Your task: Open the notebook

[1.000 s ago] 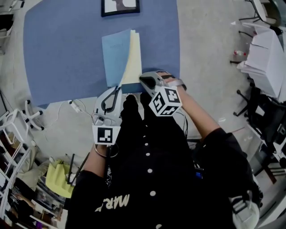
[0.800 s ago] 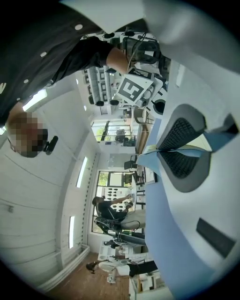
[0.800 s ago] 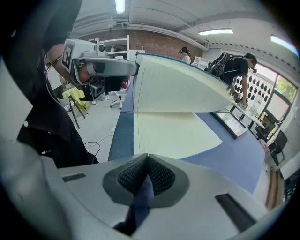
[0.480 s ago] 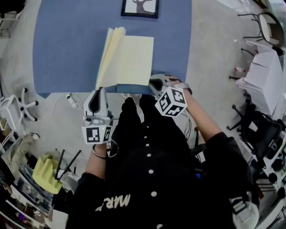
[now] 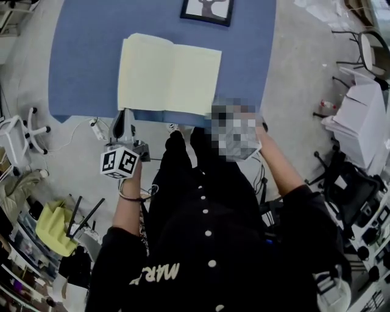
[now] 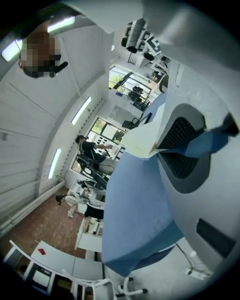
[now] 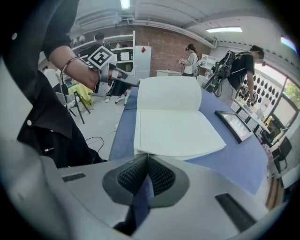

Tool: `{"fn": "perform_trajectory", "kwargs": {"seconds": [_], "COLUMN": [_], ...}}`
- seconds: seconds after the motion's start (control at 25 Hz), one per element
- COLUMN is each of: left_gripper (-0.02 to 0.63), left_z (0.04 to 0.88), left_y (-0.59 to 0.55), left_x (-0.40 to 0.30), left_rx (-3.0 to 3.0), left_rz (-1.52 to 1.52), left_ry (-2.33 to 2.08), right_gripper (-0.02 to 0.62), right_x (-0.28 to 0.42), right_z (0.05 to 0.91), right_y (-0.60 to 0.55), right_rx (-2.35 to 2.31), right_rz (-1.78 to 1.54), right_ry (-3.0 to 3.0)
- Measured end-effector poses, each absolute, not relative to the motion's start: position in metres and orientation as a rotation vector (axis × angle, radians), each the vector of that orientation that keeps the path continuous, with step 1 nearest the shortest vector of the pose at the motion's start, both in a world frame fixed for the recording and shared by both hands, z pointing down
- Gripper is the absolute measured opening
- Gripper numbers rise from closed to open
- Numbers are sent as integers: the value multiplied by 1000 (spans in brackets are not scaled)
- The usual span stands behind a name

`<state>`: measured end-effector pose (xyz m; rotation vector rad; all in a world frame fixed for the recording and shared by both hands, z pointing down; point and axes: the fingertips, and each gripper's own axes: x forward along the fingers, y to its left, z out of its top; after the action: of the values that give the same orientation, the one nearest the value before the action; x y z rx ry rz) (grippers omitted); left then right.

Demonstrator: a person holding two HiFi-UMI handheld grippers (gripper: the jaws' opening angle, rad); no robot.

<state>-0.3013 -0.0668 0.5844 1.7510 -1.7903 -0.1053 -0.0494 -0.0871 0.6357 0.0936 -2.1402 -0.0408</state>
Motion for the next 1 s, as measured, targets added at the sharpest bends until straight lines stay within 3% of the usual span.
{"fn": "perform_trajectory", "kwargs": {"seconds": [0.56,1.0], "left_gripper": [37,181], "left_z": [632,617], "left_y": [-67,-37], "left_x": [-319,-315], "left_rx": [1380,1535], "left_rz": [-38,89], "left_ry": [-1658,-1731], "right_gripper": [11,51], "right_x": [-57,-56], "right_z": [639,633], "right_y": [-89,-98], "right_rx": [137,210], "right_rz": [28,40], "right_ry": [-2178,-2194]}}
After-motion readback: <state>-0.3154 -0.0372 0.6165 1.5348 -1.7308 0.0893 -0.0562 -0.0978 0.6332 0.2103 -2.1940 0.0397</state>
